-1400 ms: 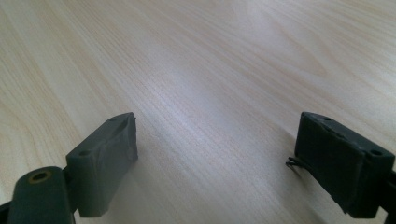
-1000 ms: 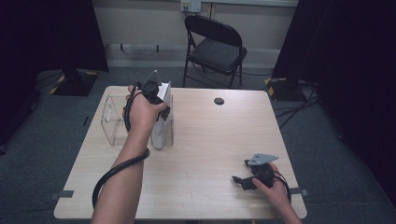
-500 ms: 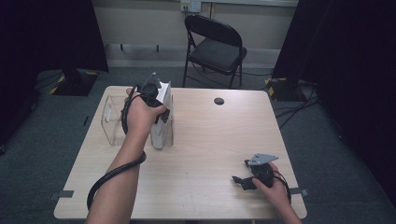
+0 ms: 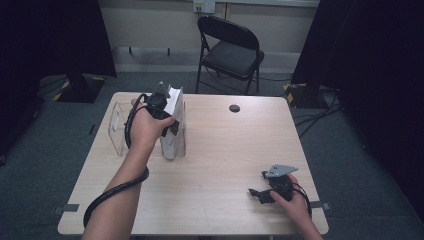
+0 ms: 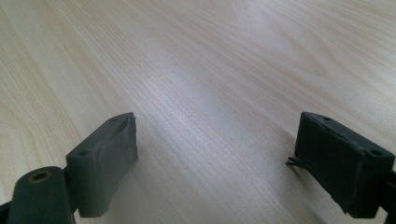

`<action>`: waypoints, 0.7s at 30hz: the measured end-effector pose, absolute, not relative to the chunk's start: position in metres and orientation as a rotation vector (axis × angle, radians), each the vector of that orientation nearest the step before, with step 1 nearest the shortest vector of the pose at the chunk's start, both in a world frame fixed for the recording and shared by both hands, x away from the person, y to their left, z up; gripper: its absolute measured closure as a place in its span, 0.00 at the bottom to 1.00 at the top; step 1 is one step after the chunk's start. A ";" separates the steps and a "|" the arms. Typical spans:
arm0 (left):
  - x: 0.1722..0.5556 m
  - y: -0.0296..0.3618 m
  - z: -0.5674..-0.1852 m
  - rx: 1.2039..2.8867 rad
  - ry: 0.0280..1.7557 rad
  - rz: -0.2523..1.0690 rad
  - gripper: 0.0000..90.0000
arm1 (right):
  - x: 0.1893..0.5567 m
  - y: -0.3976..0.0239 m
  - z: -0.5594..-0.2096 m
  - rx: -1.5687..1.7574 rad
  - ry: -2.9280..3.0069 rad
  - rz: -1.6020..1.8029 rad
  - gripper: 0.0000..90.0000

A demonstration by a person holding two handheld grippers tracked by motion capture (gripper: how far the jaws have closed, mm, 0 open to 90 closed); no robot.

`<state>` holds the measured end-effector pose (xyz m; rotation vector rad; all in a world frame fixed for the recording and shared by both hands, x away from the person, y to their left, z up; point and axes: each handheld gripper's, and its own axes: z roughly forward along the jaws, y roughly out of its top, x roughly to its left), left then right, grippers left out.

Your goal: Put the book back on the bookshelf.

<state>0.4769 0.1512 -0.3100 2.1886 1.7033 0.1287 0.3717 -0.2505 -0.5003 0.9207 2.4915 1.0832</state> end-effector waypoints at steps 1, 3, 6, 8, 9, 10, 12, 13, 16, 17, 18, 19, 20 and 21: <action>0.477 0.151 -0.310 2.189 1.703 0.129 0.34 | 0.372 -0.251 -0.500 0.921 2.491 1.083 0.13; 0.475 0.151 -0.311 2.191 1.693 0.127 0.34 | 0.372 -0.251 -0.500 0.920 2.492 1.083 0.13; 0.472 0.150 -0.312 2.193 1.680 0.124 0.33 | 0.372 -0.251 -0.500 0.920 2.490 1.084 0.13; 0.471 0.150 -0.313 2.200 1.659 0.114 0.33 | 0.372 -0.250 -0.500 0.921 2.490 1.084 0.13; 0.470 0.150 -0.313 2.204 1.651 0.120 0.32 | 0.372 -0.251 -0.500 0.920 2.490 1.084 0.13; 0.470 0.149 -0.314 2.204 1.647 0.119 0.32 | 0.372 -0.250 -0.500 0.921 2.490 1.084 0.13; 0.468 0.149 -0.315 2.208 1.632 0.118 0.32 | 0.372 -0.250 -0.500 0.921 2.490 1.084 0.13; 0.467 0.148 -0.315 2.207 1.630 0.120 0.32 | 0.372 -0.250 -0.500 0.921 2.490 1.084 0.13; 0.466 0.149 -0.317 2.206 1.626 0.119 0.32 | 0.372 -0.250 -0.500 0.921 2.489 1.084 0.13; 0.465 0.149 -0.317 2.204 1.627 0.120 0.32 | 0.372 -0.250 -0.500 0.921 2.489 1.084 0.13; 0.465 0.150 -0.318 2.209 1.622 0.123 0.32 | 0.372 -0.250 -0.500 0.921 2.488 1.085 0.13; 0.464 0.150 -0.319 2.204 1.628 0.115 0.32 | 0.372 -0.251 -0.500 0.921 2.489 1.084 0.13; 0.464 0.151 -0.319 2.211 1.619 0.120 0.32 | 0.372 -0.251 -0.500 0.920 2.489 1.084 0.13; 0.463 0.151 -0.320 2.212 1.617 0.121 0.32 | 0.372 -0.250 -0.500 0.921 2.488 1.084 0.13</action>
